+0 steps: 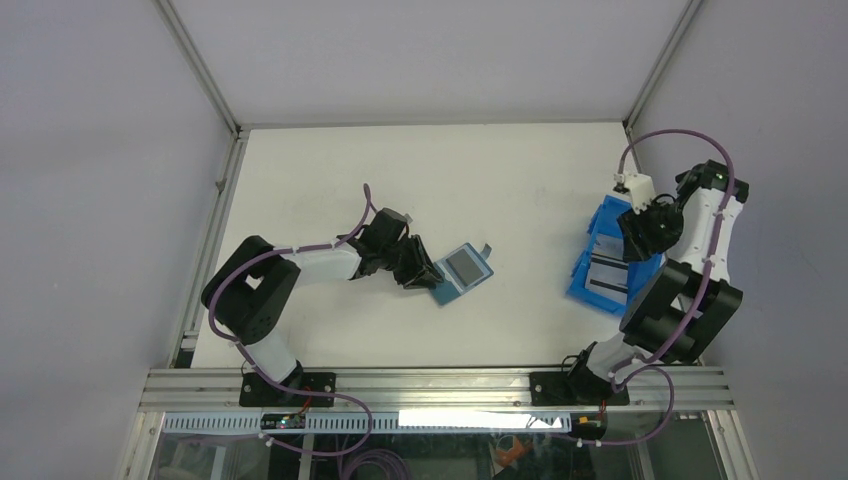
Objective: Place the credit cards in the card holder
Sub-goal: Move the storage box to the center of the board.
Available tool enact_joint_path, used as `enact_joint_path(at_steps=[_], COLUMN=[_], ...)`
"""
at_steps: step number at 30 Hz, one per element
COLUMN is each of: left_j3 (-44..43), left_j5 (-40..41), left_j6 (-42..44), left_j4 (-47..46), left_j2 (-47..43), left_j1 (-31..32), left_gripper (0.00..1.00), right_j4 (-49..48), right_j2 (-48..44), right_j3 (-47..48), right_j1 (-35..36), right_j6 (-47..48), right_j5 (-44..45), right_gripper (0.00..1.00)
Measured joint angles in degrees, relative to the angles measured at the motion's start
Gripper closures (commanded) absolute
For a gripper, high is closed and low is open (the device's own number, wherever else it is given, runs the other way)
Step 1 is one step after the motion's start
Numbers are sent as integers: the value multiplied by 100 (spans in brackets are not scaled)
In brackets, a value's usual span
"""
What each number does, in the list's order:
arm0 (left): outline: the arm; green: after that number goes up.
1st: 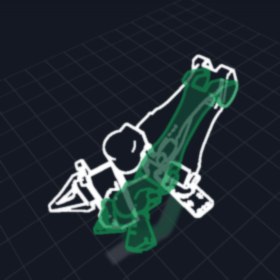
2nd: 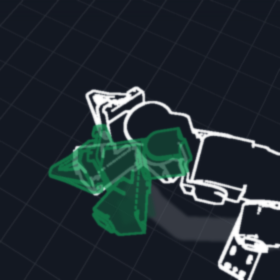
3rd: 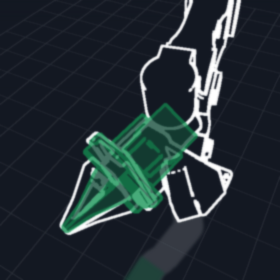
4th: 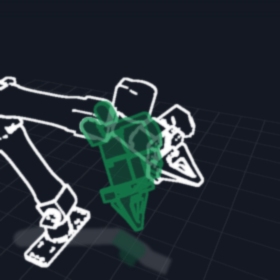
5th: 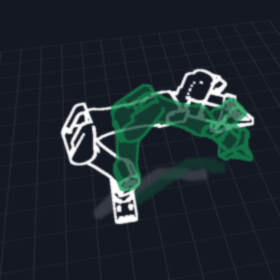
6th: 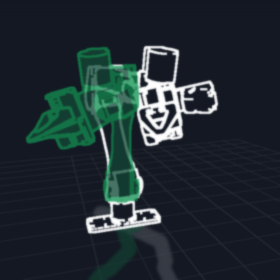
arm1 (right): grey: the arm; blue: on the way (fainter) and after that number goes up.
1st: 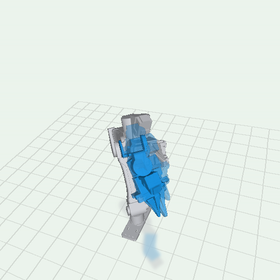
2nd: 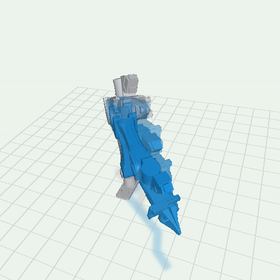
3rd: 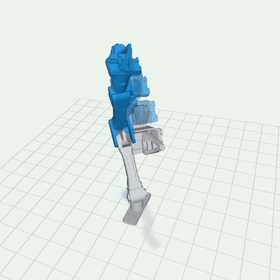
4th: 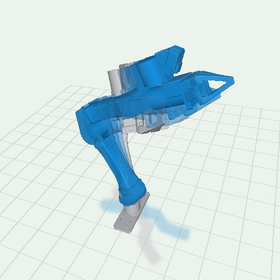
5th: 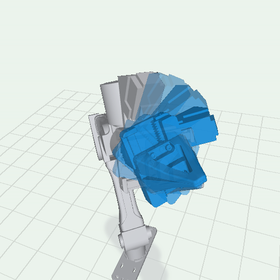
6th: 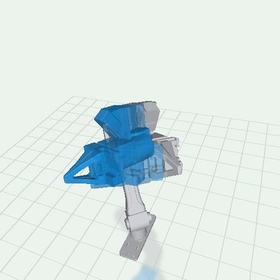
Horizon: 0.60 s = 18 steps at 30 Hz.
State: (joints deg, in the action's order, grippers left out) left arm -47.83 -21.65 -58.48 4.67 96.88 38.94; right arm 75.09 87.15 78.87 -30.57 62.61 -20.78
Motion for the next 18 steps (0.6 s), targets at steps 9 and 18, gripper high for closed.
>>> enact_joint_path(at_steps=[9,18], left_j3=[0,0], left_j5=[7,9], left_j6=[-35,-59], left_j4=[-2,-9], left_j2=[0,0], left_j1=[0,0], left_gripper=[68,68], right_j4=[-72,-555], right_j2=[345,308], right_j3=[-223,-1154], right_j1=[308,1185], right_j6=[1893,1558], right_j5=[140,-68], right_gripper=[66,74])
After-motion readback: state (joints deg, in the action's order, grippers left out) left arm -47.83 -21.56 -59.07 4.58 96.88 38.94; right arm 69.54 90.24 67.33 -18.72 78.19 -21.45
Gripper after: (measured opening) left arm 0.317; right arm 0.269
